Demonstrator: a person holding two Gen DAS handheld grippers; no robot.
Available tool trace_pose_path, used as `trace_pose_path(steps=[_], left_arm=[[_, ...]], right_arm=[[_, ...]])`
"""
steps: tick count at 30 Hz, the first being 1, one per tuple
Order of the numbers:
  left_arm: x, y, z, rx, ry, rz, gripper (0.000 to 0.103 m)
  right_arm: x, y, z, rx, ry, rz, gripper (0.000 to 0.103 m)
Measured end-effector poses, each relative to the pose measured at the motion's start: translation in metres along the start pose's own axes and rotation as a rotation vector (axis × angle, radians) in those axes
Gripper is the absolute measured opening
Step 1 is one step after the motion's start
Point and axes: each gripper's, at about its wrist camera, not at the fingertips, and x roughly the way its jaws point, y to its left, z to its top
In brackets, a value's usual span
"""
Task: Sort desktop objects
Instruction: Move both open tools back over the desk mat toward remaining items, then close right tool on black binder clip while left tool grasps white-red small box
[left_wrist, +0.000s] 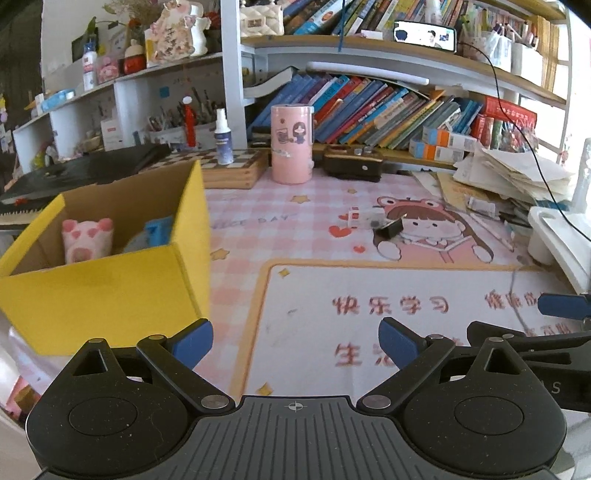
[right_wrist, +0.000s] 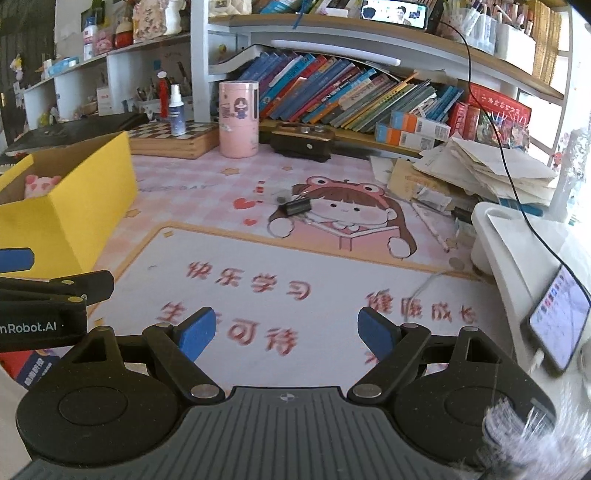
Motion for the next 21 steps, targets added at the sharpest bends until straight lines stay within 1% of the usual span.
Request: trace_pose_path(steps=[7,15,21], left_arm=[[0.029,-0.021,0.023,-0.045,0.003,0.029,0.098],[0.052,-0.040,0.048,-0.062,-0.011,0.080,0.098],[0.067,-0.048,0.065,-0.061,-0.012,0.121,0.098]], right_arm=[[0.031,-0.030,0.022,-0.038,0.005,0.033,0.083],[0.069,-0.058,0.049,-0.127,0.010,0.121,0.083],[0.102,-0.071,0.068,-0.190,0.012,0.168,0.083]])
